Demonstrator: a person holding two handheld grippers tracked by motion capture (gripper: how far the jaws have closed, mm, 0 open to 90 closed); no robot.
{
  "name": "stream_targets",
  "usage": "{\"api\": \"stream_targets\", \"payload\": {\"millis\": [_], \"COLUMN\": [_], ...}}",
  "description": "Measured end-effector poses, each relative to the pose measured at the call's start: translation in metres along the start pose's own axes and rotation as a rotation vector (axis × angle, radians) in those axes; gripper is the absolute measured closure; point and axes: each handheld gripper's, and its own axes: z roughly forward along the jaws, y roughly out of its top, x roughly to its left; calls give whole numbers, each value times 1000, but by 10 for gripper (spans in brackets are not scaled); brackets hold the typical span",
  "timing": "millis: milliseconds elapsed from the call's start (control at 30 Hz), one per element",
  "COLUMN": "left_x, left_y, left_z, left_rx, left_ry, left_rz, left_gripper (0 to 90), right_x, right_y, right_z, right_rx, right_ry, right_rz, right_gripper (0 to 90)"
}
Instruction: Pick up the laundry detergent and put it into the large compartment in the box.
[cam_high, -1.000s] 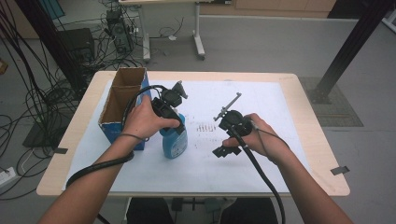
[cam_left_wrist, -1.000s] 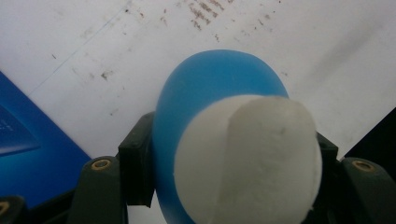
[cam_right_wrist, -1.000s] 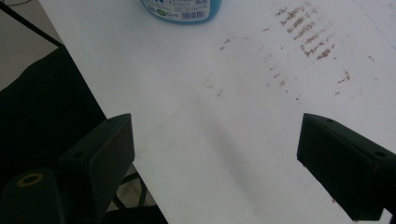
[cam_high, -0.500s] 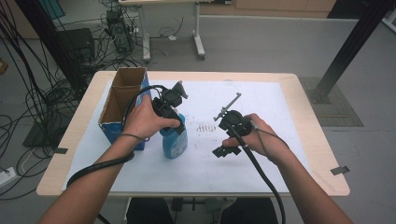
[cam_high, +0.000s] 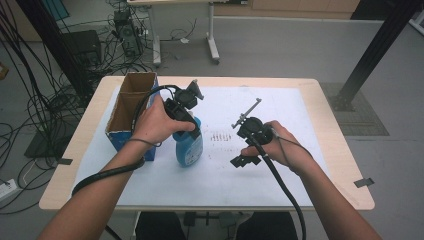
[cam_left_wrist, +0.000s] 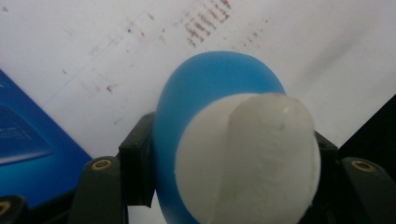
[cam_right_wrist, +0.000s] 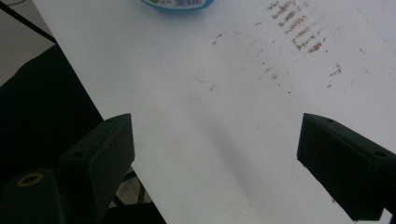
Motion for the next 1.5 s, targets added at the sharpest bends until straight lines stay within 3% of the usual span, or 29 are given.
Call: {"api": "stream_targets", "payload": {"millis": [567, 967, 1200, 1333, 1500], "left_x": [-13, -16, -18, -14, -11], "left_y": [34, 54, 65, 69, 71], "left_z": [-81, -131, -167, -177, -178], "left_rx": [-53, -70, -111, -136, -139], "left_ry": [69, 78, 90, 77, 78], "left_rz": [16, 9, 2, -18, -40], "left_gripper": [378, 378, 377, 377, 377], "right_x": [4, 4, 4, 5, 5], "right_y": [1, 2, 3, 4, 4], "right_z": [-1, -1, -2, -2, -2], "right_rx": [-5, -11, -14, -18, -22], "right_ry": [0, -3, -2, 0, 2], "right_rz": [-12, -3, -5, -7, -10], "right_gripper": [107, 107, 107, 108, 108]}}
